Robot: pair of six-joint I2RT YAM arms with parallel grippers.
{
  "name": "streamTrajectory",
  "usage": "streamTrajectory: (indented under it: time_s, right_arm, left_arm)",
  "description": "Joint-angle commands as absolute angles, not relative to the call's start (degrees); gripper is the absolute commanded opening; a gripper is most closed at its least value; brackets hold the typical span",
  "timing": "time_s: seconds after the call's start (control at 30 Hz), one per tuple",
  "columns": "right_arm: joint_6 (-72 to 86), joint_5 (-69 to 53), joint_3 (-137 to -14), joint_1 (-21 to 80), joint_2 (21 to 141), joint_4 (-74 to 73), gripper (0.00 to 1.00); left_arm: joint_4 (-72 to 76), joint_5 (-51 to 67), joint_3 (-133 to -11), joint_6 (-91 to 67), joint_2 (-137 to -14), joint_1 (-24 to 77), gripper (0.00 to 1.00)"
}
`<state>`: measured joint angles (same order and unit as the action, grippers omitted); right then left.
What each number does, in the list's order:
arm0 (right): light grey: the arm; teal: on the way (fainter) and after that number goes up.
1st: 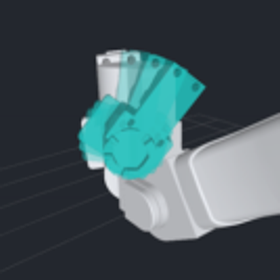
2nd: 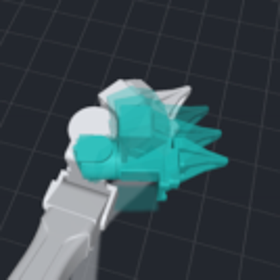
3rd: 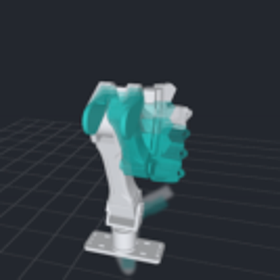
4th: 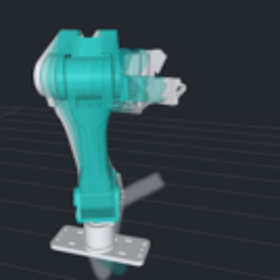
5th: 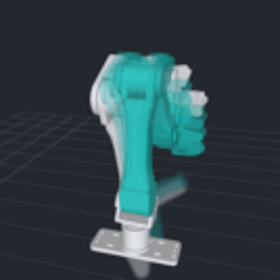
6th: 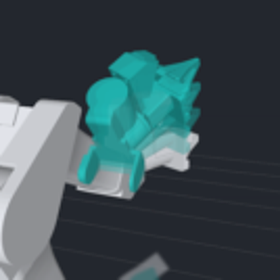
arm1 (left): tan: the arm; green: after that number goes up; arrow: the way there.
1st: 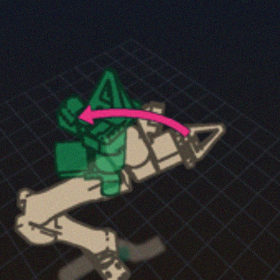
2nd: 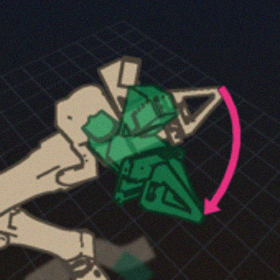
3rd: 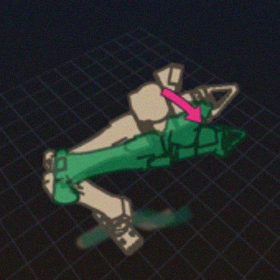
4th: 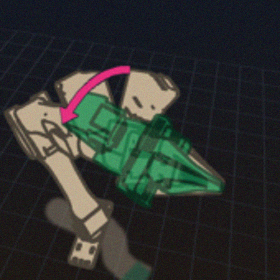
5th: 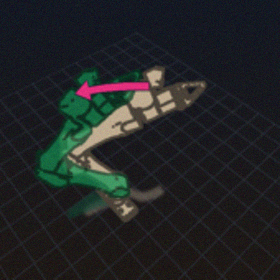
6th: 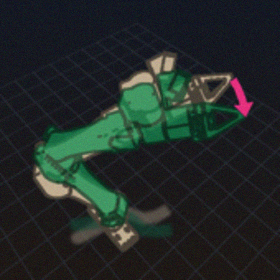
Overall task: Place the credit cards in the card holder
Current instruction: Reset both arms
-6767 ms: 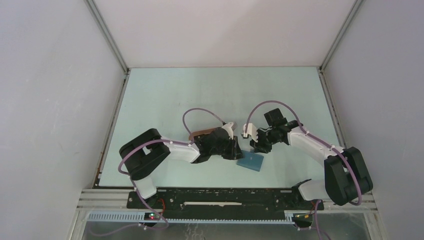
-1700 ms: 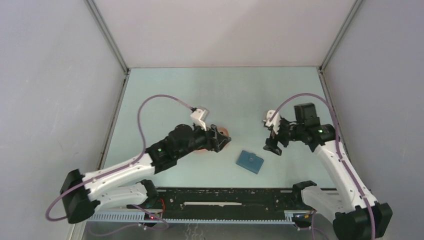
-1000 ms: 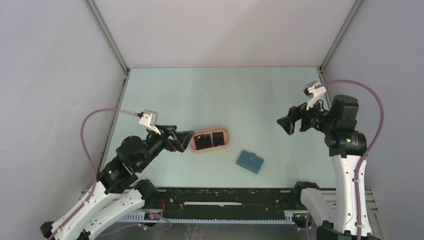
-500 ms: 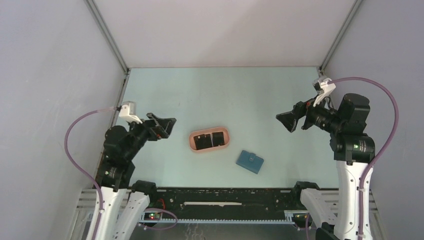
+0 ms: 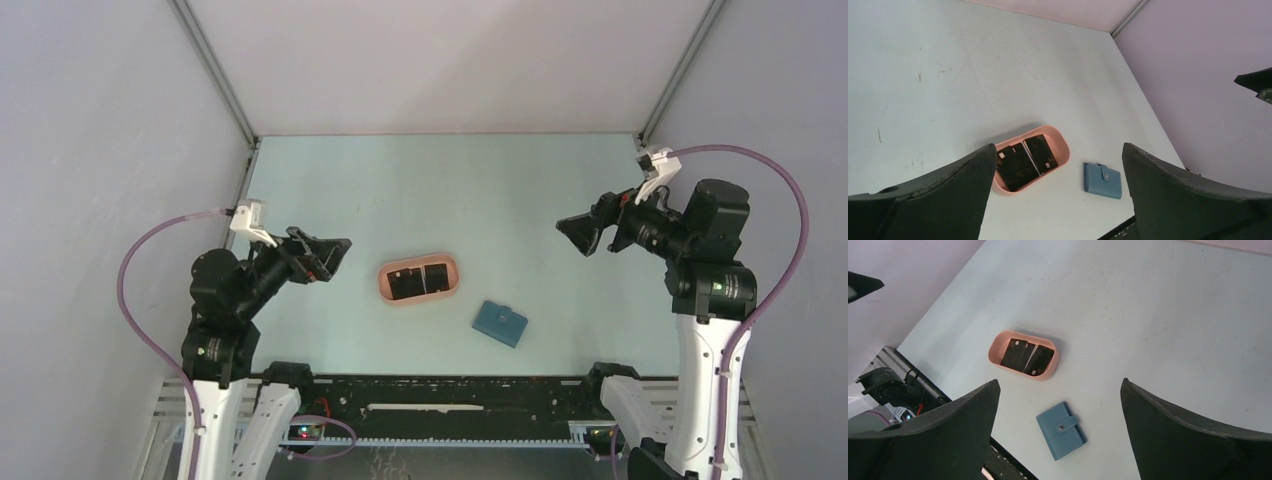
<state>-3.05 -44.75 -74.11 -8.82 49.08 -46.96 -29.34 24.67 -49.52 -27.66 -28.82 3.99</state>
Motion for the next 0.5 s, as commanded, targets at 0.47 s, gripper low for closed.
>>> streamTrajectory:
  time_s: [0.47]
  right_arm:
    - [-1.32, -50.08, -78.5, -11.6, 50.44, -47.42, 1.0]
  left_arm:
    - [-32.7, 27.82, -54.48, -23.28, -29.47, 3.39, 1.0]
